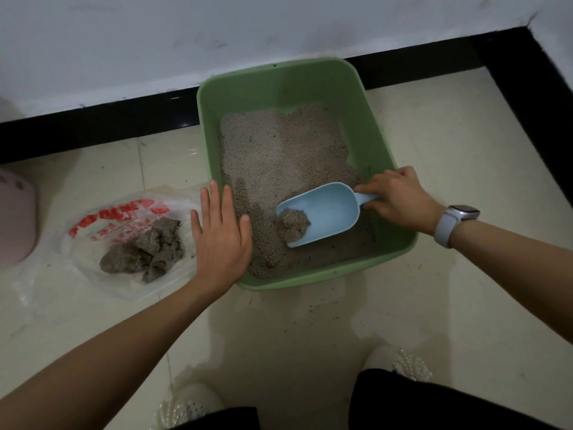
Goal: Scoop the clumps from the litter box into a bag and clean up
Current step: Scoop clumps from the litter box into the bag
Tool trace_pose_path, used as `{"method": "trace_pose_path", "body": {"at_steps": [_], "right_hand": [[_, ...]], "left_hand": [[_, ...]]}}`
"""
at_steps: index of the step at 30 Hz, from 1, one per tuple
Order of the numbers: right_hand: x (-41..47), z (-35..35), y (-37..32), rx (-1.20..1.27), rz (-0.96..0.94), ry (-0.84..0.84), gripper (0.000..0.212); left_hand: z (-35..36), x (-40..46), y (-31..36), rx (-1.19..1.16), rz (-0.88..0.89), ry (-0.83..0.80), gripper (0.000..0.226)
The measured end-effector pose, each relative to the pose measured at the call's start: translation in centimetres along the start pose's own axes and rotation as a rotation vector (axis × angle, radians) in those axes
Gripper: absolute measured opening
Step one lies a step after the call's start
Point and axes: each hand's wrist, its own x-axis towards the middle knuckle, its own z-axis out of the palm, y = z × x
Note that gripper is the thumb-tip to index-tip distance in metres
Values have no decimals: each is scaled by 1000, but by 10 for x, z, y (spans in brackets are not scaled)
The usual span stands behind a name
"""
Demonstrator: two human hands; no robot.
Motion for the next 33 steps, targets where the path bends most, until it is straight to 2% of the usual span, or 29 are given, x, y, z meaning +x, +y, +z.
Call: {"method": "trace_pose_path", "body": {"at_steps": [5, 10, 19, 23, 29, 33], "right_hand": [[1, 3, -23, 68, -124, -84, 34], [8, -4, -58, -7, -171, -120, 30], [16, -39, -108, -424, -315, 81, 20], [12, -37, -127, -701, -409, 174, 10], [6, -36, -122, -539, -307, 65, 15], [1, -29, -127, -614, -328, 89, 18]], "left_hand": [[0, 0, 1, -129, -15, 45, 60], [4, 0, -9, -395, -199, 154, 61], [4, 5, -23, -608, -344, 224, 61], [1, 6, -29, -583, -289, 216, 58], [0, 6, -28, -599, -287, 206, 58], [-1, 7, -32, -584, -279, 192, 57]]}}
